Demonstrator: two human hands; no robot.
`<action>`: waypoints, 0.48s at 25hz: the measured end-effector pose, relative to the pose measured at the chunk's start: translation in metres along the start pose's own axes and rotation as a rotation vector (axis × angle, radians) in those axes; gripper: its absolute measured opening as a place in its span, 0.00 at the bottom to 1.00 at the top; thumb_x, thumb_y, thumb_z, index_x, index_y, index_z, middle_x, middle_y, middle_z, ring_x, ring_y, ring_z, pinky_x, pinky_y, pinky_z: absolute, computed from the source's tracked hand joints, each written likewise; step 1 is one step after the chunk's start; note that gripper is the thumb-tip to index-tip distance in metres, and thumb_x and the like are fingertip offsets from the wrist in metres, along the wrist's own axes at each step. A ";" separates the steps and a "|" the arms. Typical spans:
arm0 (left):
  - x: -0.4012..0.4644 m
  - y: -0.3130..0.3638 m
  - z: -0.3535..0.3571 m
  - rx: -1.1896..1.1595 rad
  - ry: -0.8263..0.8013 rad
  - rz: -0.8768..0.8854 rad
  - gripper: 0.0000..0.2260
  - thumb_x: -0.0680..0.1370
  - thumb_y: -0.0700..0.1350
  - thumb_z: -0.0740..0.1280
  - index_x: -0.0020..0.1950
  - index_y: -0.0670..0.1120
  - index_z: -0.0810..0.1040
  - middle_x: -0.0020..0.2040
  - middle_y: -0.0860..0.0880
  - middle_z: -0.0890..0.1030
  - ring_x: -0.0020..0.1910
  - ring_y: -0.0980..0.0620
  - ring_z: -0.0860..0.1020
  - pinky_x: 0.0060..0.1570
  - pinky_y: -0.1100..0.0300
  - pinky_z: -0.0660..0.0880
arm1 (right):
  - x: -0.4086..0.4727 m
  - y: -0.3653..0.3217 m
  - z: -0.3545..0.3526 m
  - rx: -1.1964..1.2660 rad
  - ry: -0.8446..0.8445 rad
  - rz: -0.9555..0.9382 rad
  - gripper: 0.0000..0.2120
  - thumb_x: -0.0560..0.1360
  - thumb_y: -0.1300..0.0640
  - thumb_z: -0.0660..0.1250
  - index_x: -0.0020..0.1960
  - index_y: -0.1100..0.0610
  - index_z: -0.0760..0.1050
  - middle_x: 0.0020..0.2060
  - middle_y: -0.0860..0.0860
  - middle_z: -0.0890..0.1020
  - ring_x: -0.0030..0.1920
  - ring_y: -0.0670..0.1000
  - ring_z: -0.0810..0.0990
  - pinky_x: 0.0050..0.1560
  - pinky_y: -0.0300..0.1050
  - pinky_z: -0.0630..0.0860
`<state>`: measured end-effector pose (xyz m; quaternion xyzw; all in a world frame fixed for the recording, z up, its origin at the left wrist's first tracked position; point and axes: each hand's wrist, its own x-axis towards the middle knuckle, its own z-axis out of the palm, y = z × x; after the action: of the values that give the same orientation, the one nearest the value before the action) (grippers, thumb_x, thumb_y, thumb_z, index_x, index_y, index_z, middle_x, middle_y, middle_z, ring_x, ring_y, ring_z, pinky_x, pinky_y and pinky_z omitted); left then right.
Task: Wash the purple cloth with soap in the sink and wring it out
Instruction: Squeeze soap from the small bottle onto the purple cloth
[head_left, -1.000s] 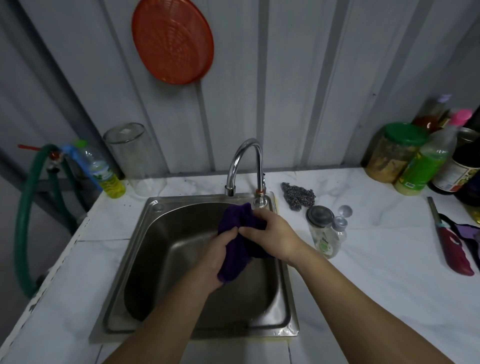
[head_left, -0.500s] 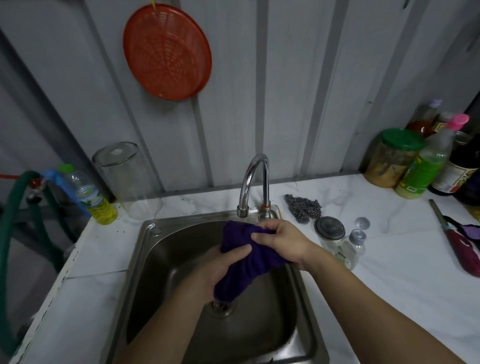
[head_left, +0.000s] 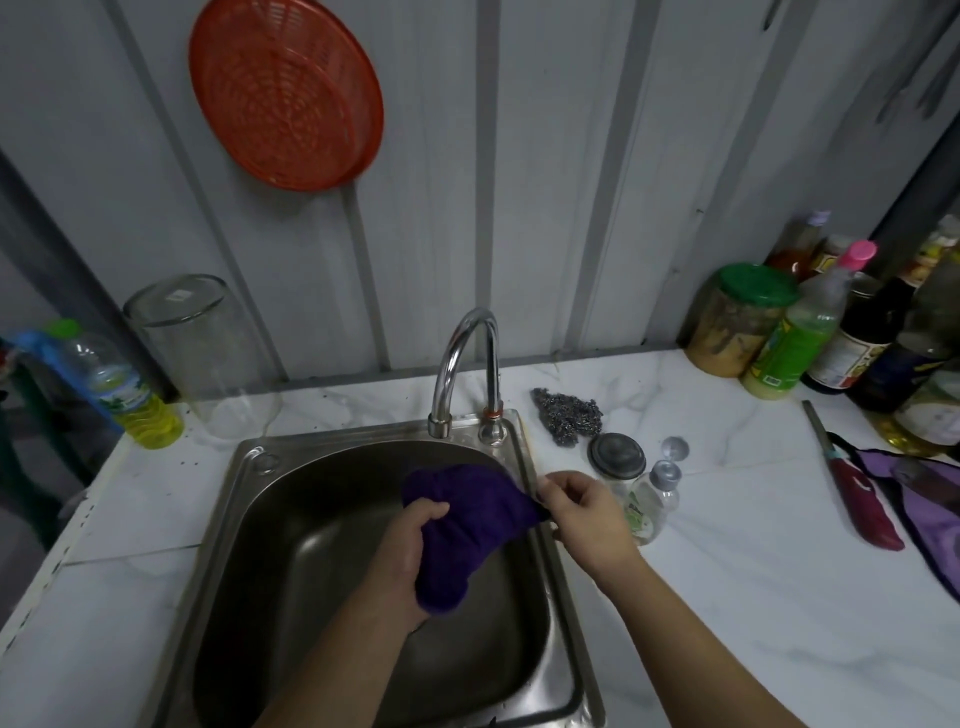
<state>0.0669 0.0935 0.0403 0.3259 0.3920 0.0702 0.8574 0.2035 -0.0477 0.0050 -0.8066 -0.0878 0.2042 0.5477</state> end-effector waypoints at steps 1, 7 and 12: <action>0.000 -0.002 0.003 -0.030 0.006 0.010 0.08 0.78 0.37 0.63 0.56 0.42 0.78 0.37 0.41 0.86 0.43 0.41 0.80 0.42 0.52 0.74 | -0.004 0.012 -0.007 -0.014 0.067 0.033 0.11 0.76 0.47 0.69 0.39 0.53 0.80 0.34 0.49 0.84 0.38 0.51 0.83 0.50 0.57 0.82; 0.001 -0.001 0.016 -0.086 0.054 0.054 0.09 0.76 0.38 0.65 0.55 0.43 0.79 0.45 0.40 0.85 0.44 0.40 0.81 0.43 0.51 0.74 | -0.028 0.057 -0.045 -0.140 0.470 0.280 0.31 0.70 0.45 0.77 0.61 0.66 0.72 0.55 0.64 0.79 0.60 0.66 0.77 0.57 0.55 0.74; -0.001 0.001 0.023 -0.100 -0.019 0.023 0.09 0.78 0.37 0.64 0.57 0.42 0.79 0.42 0.41 0.87 0.43 0.41 0.81 0.42 0.51 0.76 | -0.004 0.056 -0.063 -0.198 0.461 -0.001 0.31 0.73 0.57 0.75 0.71 0.66 0.67 0.62 0.63 0.78 0.65 0.66 0.76 0.57 0.50 0.71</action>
<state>0.0834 0.0825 0.0528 0.2878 0.3762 0.0967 0.8754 0.2225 -0.1243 -0.0253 -0.8815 0.0197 0.0049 0.4717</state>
